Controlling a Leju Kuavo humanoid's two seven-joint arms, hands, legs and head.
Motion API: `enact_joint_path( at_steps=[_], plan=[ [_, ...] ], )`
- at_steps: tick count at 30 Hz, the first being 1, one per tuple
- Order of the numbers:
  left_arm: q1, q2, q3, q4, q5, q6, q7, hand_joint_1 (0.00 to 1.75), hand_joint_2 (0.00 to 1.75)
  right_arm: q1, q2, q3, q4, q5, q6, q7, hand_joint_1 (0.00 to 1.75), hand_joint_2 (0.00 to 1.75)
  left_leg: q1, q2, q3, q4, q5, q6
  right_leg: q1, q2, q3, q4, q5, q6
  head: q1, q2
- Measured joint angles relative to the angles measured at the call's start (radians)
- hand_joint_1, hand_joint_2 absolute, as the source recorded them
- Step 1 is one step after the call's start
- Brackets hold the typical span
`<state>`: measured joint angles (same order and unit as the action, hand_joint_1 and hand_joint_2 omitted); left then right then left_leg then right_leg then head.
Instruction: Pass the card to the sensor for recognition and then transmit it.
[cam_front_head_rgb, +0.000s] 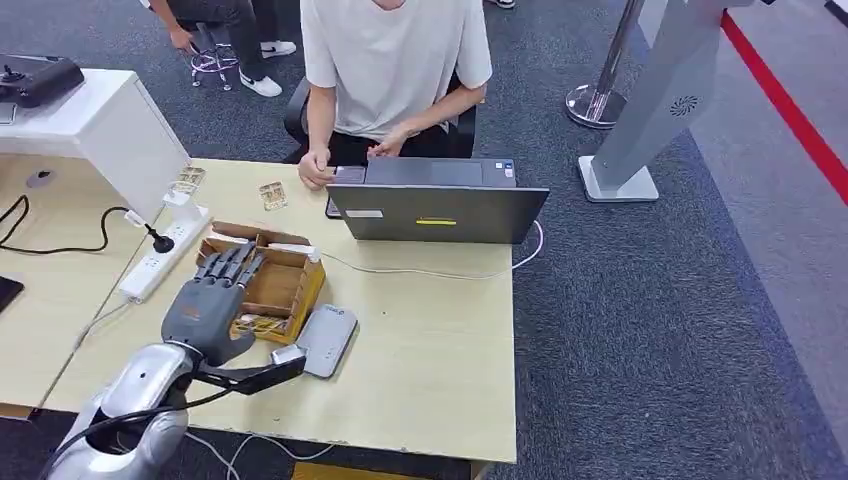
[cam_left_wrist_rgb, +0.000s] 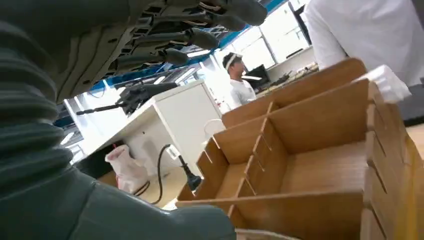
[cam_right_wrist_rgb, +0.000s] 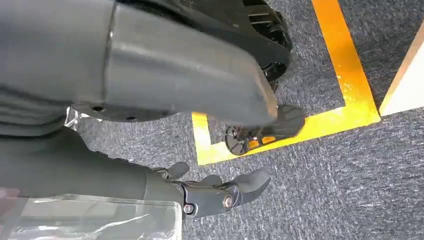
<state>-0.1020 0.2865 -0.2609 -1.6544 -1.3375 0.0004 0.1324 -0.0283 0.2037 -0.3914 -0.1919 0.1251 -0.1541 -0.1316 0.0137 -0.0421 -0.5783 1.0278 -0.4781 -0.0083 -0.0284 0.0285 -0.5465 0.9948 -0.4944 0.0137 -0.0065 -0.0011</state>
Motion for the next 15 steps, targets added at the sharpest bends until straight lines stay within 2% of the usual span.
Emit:
enact_joint_path(
  at_steps=[15],
  plan=[
    [0.012, -0.010, -0.010, 0.019, -0.008, 0.001, -0.011, 0.00, 1.75, 0.000, 0.003, -0.004, 0.000, -0.001, -0.008, 0.009, 0.00, 1.75, 0.000, 0.000, 0.000, 0.000, 0.000, 0.000, 0.000, 0.000, 0.000, 0.000, 0.000, 0.000, 0.000, 0.000]
  ],
)
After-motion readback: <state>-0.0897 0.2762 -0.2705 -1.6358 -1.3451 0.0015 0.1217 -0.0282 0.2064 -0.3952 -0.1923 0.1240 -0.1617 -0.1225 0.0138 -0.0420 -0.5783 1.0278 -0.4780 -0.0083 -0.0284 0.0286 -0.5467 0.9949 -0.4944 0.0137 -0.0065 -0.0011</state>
